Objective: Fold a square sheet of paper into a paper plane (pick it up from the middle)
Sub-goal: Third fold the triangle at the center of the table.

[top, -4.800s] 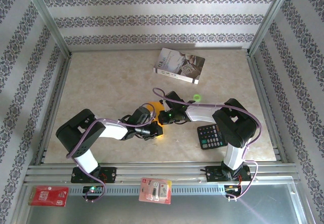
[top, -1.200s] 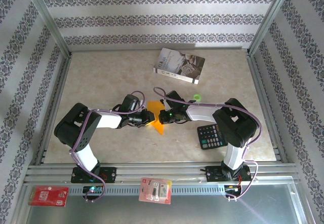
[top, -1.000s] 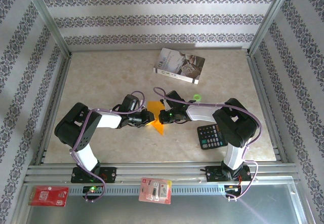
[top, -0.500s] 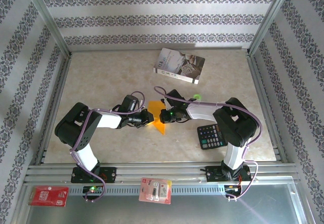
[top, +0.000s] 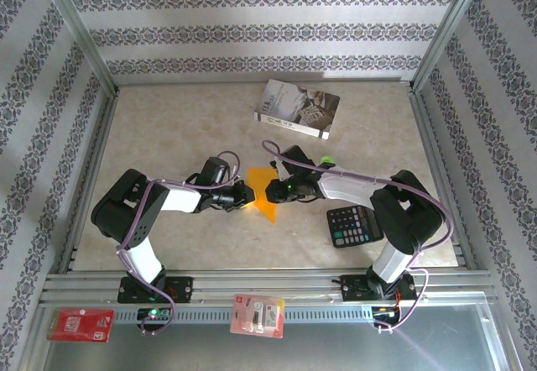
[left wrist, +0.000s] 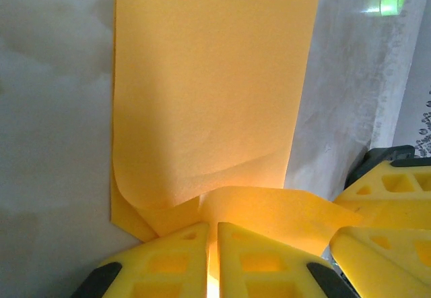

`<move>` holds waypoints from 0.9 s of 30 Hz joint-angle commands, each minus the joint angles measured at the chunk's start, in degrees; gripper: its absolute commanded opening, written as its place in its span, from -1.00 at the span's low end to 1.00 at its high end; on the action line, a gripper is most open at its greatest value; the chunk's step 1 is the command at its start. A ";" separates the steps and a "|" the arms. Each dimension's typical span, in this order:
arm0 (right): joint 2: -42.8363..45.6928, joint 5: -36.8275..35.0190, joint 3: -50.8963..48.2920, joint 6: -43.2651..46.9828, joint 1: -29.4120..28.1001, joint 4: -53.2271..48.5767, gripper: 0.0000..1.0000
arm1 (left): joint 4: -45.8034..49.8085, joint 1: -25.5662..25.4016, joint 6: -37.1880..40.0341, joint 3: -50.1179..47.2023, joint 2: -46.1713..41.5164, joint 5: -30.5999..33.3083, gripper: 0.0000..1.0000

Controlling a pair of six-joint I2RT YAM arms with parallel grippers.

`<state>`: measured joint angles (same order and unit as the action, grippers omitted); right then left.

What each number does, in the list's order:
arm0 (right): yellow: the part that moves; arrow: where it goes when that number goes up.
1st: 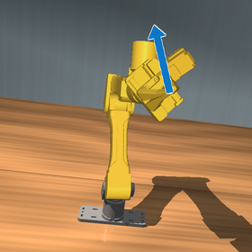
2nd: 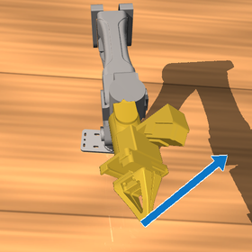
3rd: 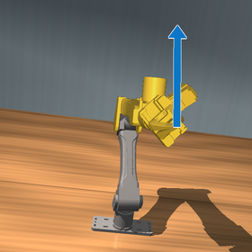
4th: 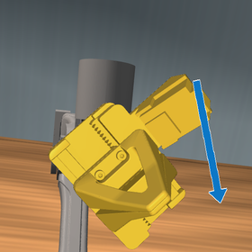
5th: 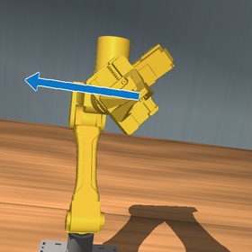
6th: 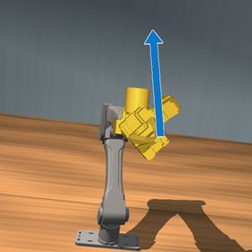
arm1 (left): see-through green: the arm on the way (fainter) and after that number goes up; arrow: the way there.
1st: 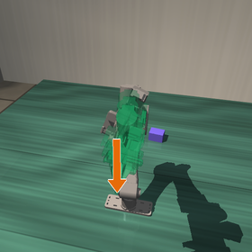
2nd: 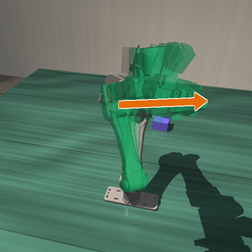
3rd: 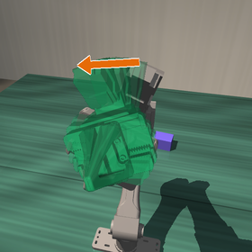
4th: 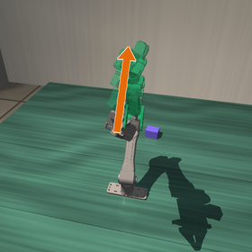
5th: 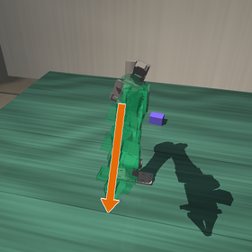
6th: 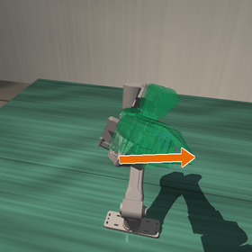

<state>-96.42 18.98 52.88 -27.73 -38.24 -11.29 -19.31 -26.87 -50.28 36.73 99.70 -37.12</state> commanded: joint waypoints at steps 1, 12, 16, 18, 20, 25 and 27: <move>3.91 -0.62 -1.74 1.50 -0.49 -1.10 -0.55 | 6.72 0.02 2.88 -0.36 3.42 4.98 -0.78; 9.77 -5.47 -6.02 0.65 -6.58 1.15 -0.53 | 7.38 0.04 2.96 -0.28 4.78 6.28 -0.90; 6.84 -1.77 -5.35 0.05 -8.35 3.07 -0.54 | 7.43 0.05 3.02 -0.06 5.27 6.56 -1.00; 4.89 -1.24 -4.69 -0.22 -8.75 3.60 -0.55 | 7.77 -0.02 2.81 0.06 5.58 6.71 -1.00; 3.76 -0.96 -4.48 -0.32 -8.75 4.31 -0.56 | 8.58 -0.05 2.56 0.32 5.56 7.10 -1.00; 2.15 -0.37 -4.38 -0.23 -7.98 4.92 -0.57 | 13.82 -0.35 3.28 2.08 5.59 9.17 -1.00; 1.92 0.74 -4.69 -0.31 -7.36 5.47 -0.58 | 16.38 -0.70 3.83 3.14 5.51 10.32 -1.00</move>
<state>-93.86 17.67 47.75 -27.33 -46.50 -7.40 -12.56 -26.92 -49.28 40.21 100.64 -36.64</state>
